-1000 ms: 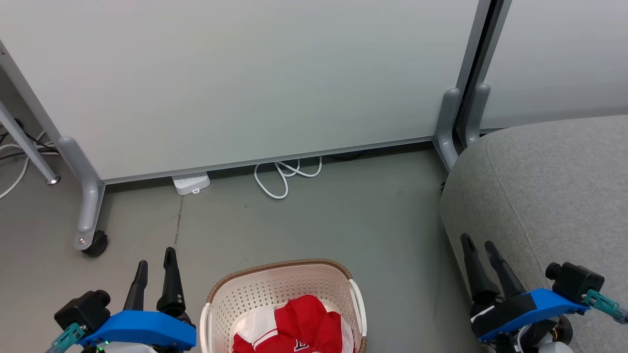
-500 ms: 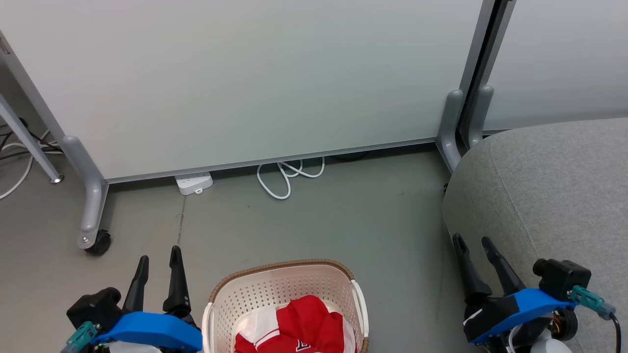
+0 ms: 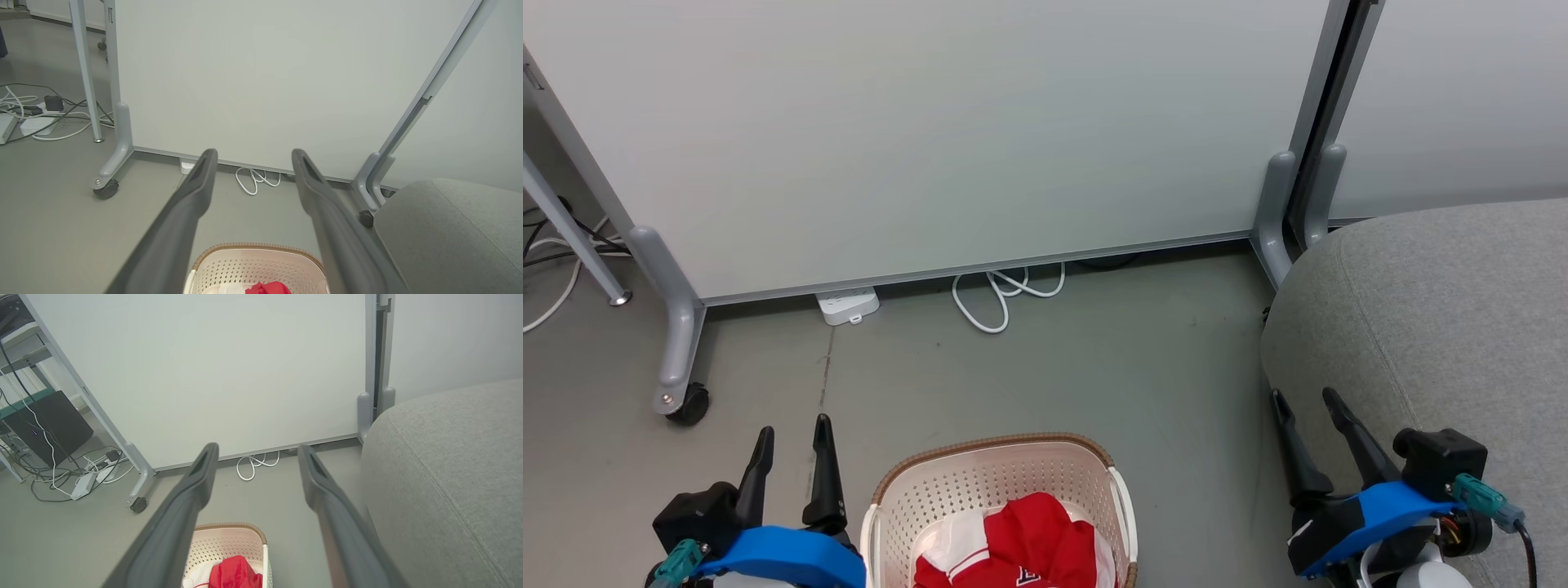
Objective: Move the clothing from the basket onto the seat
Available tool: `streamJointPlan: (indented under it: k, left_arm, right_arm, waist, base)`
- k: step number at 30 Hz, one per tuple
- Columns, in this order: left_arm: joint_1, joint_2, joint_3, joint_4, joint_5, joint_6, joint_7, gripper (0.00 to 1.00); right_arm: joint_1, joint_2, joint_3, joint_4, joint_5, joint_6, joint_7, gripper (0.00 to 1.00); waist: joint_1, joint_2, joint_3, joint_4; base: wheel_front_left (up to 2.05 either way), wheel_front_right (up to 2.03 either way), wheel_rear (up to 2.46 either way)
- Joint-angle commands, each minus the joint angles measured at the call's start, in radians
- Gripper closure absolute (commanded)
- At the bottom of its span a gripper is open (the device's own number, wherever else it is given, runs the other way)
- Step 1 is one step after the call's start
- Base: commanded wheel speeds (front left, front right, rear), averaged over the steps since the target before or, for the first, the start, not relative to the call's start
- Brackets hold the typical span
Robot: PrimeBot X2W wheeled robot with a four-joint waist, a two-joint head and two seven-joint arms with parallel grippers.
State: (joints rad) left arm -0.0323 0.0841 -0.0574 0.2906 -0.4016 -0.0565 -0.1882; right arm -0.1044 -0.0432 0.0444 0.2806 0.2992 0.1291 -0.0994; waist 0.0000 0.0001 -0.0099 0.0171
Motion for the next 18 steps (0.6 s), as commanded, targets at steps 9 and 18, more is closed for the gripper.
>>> streamJointPlan:
  k: [9,18]
  left_arm:
    - [-0.007,-0.008,0.012,0.006,0.068,-0.009,-0.026,0.0]
    - [-0.007,-0.012,0.017,0.011,0.143,-0.01,-0.045,0.0]
  right_arm:
    - [-0.024,-0.009,-0.008,-0.009,-0.093,0.002,-0.018,0.0]
    - [-0.026,-0.009,-0.005,-0.011,-0.163,0.002,-0.03,0.0]
  waist:
    - [0.0,-0.0001,0.0,0.0]
    - [0.0,-0.0001,-0.001,0.0]
  base:
    - [0.0,0.0,0.0]
    - [0.0,0.0,0.0]
